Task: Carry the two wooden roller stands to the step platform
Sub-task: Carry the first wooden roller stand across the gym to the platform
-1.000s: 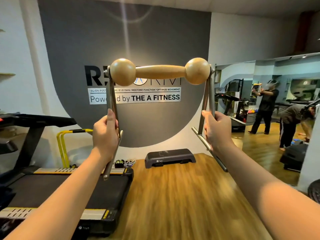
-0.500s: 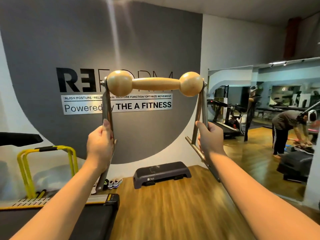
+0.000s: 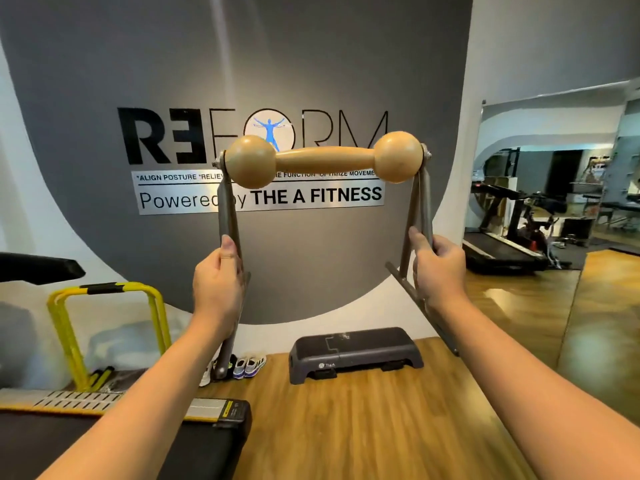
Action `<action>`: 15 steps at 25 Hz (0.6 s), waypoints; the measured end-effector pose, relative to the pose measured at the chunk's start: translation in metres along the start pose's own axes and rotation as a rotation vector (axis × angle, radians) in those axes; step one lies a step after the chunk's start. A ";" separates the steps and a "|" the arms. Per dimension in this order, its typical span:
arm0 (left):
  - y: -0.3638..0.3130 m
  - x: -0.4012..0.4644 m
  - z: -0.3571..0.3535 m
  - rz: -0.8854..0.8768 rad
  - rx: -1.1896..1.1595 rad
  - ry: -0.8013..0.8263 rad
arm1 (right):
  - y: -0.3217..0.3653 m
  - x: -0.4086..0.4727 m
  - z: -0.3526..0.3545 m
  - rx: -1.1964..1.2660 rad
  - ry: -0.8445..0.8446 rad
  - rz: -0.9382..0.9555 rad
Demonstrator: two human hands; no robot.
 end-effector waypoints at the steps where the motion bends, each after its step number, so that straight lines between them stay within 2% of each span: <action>1: 0.011 0.019 -0.011 0.009 -0.003 -0.012 | -0.018 0.018 -0.007 -0.002 0.006 -0.002; 8: 0.096 0.169 -0.076 -0.003 0.056 -0.015 | -0.151 0.141 -0.073 -0.056 -0.039 0.033; 15: 0.182 0.335 -0.133 0.030 0.060 0.053 | -0.271 0.258 -0.152 -0.057 -0.087 -0.004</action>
Point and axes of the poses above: each hand's wrist, its own x-axis towards the middle knuckle, its own z-axis out of the back of the hand, y = z × x, the point moved 1 cm from there along x, towards the middle knuckle, and after that the axes turned 9 degrees about z, right-handed, at the moved point
